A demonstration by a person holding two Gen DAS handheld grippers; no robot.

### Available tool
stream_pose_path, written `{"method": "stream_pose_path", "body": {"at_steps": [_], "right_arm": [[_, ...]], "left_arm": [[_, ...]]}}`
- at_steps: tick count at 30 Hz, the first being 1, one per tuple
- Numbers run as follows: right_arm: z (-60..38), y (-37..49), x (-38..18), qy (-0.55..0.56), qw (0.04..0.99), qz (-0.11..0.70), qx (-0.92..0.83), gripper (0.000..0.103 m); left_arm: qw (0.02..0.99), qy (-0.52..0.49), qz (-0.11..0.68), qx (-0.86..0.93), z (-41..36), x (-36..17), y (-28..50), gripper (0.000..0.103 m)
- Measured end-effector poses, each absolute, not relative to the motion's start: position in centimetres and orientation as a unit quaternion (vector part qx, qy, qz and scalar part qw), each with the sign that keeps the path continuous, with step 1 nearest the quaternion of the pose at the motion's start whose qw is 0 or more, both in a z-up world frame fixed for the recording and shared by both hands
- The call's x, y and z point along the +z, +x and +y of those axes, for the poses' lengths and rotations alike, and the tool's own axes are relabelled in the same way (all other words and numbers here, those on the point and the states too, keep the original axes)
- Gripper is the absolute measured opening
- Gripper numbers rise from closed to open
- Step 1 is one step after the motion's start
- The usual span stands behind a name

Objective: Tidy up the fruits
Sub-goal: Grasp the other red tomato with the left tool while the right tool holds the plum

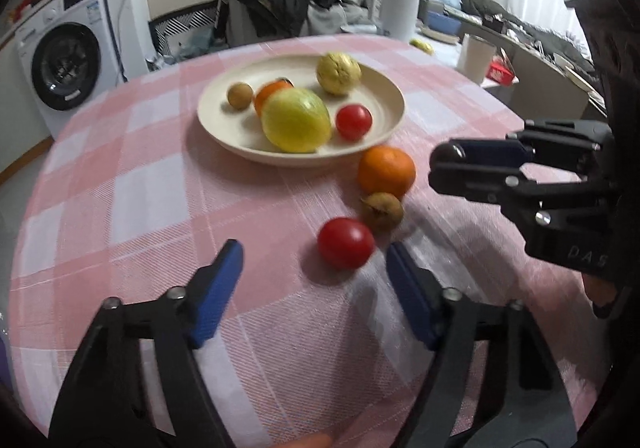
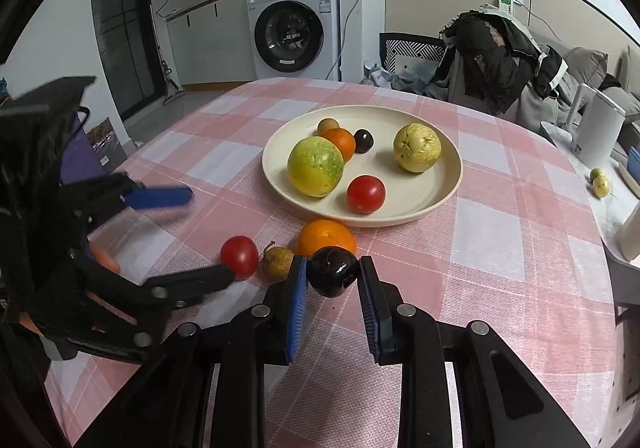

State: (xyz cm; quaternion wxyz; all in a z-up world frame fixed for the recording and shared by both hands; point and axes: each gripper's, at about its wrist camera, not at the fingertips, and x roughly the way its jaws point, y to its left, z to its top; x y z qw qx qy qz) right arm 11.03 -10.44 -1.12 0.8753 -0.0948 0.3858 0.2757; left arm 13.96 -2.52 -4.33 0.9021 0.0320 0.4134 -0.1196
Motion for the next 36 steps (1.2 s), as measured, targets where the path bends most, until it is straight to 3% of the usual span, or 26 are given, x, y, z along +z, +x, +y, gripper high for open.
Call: {"method": "stream_pose_path", "body": {"at_steps": [4,12,16,36], "right_arm": [[-10.4,11.0,-1.2,-0.096,0.875,0.385,0.277,0.026],[-10.4,10.9,-1.4,-0.098,0.874,0.387,0.278,0.026],[-10.4,10.9,-1.3,-0.099,0.874,0.386,0.277,0.026],[-11.2,11.0,-0.8,-0.081,0.883,0.375,0.271,0.026]], "left_arm": [[0.898,0.035,0.420,-0.128,-3.0,-4.6,14.0,0.052],[0.895,0.038,0.423,-0.141,-3.3,-4.7,14.4,0.050],[0.892,0.032,0.424,-0.155,-3.3,-4.6,14.5,0.026],[0.923,-0.013,0.363,-0.129,-0.5,-1.6,13.1,0.026]]}}
